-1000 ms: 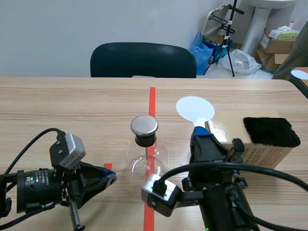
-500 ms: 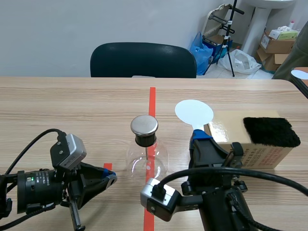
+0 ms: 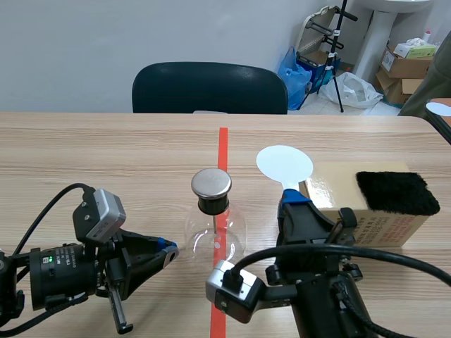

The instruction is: Do the electroscope experiment

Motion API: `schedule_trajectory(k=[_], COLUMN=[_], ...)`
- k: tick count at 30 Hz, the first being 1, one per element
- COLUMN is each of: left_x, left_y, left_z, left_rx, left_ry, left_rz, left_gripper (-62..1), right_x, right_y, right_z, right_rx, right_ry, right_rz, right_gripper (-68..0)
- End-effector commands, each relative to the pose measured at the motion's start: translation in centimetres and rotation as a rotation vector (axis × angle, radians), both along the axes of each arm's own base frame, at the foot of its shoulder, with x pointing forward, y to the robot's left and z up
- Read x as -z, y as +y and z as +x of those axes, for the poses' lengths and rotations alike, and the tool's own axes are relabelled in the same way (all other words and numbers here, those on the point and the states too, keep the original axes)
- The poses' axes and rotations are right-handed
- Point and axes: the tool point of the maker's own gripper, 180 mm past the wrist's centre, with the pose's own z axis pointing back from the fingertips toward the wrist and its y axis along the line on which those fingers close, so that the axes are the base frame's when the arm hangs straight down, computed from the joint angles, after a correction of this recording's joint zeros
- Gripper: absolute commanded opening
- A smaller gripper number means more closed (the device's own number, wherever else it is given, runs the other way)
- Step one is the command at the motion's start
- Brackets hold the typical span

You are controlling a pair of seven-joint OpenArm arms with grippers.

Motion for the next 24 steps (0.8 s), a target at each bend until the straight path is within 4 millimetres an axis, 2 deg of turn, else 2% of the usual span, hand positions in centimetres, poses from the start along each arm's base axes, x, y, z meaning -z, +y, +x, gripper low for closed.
schedule_trajectory(k=[1,24], left_x=[-1.23,-1.25], left_y=[-0.63,-0.55], left_z=[0.59,1.08], left_rx=[-0.005,-0.031], left_ry=[-0.029,-0.05], left_rz=[-0.04,-0.032], left_gripper=[-57.7,-57.7], right_x=[-1.73,-1.77], right_y=[-0.19,-0.33], right_z=[0.26,0.36], right_rx=[0.0,0.007], right_ry=[-0.071,-0.073], right_rz=[0.04,0.041], right_gripper=[-66.5,-66.5])
